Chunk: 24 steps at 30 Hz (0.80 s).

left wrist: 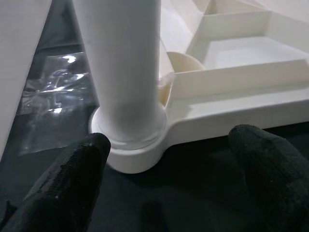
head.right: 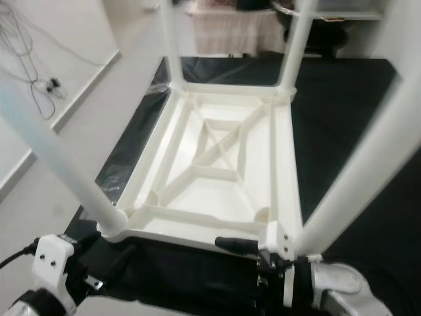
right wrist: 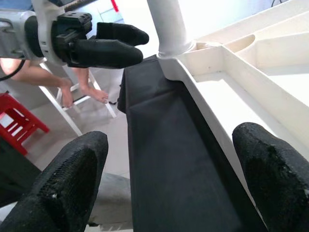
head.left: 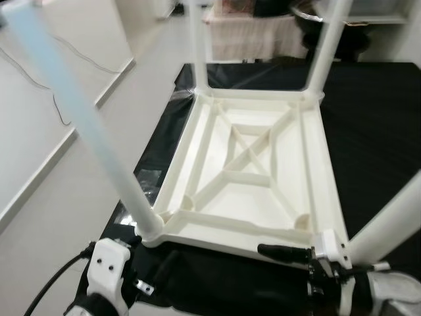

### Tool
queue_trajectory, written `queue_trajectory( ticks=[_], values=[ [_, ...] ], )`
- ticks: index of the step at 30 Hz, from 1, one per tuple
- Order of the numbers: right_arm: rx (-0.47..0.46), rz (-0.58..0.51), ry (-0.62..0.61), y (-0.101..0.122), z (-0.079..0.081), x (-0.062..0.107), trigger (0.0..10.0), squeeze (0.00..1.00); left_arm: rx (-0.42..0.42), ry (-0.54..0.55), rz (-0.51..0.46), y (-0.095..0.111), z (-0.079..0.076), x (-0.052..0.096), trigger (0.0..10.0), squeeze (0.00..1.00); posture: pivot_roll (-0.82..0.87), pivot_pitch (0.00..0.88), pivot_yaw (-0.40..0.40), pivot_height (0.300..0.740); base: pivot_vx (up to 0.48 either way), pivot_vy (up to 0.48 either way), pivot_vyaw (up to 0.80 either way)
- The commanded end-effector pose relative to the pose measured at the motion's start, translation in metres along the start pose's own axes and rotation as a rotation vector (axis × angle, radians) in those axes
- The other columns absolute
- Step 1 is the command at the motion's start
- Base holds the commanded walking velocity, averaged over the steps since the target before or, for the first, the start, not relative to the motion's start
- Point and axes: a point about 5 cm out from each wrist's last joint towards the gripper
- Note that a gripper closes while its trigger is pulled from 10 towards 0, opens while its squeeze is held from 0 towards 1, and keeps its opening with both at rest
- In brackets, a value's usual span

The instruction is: Building children table

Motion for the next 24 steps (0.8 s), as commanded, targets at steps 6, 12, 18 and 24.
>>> queue_trajectory(
  ticks=[6,12,18,24],
  values=[
    [-0.038,0.004,0.001,-0.009,0.005,-0.003,10.0,0.0,0.006,0.005,0.033,-0.004,0.002,-0.001,10.0,0.0,0.05,0.19,0.012,0.74,0.0,0.0,0.0],
    [-0.053,-0.006,-0.015,-0.014,0.006,-0.006,10.0,0.0,-0.004,-0.001,0.063,-0.007,0.001,-0.001,10.0,0.0,0.05,0.196,0.014,0.74,-0.044,0.0,0.0],
    [-0.041,-0.024,-0.064,-0.013,0.002,-0.008,10.0,0.0,-0.023,0.015,0.046,-0.006,0.004,-0.004,10.0,0.0,0.05,0.198,0.014,0.74,-0.204,0.0,0.0],
    [-0.026,-0.053,-0.13,-0.01,-0.006,-0.012,10.0,0.0,-0.023,0.037,0.05,-0.006,0.008,-0.006,10.0,0.0,0.04,0.201,0.015,0.74,0.0,0.0,0.0]
  ],
)
Point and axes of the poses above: a point about 5 cm out from each wrist's last joint towards the gripper, its own x axis pointing back from the gripper into the wrist, its own y axis along the axis of the wrist's last joint, z = x × y, and after that the axes turned 15 degrees about -x, right-handed
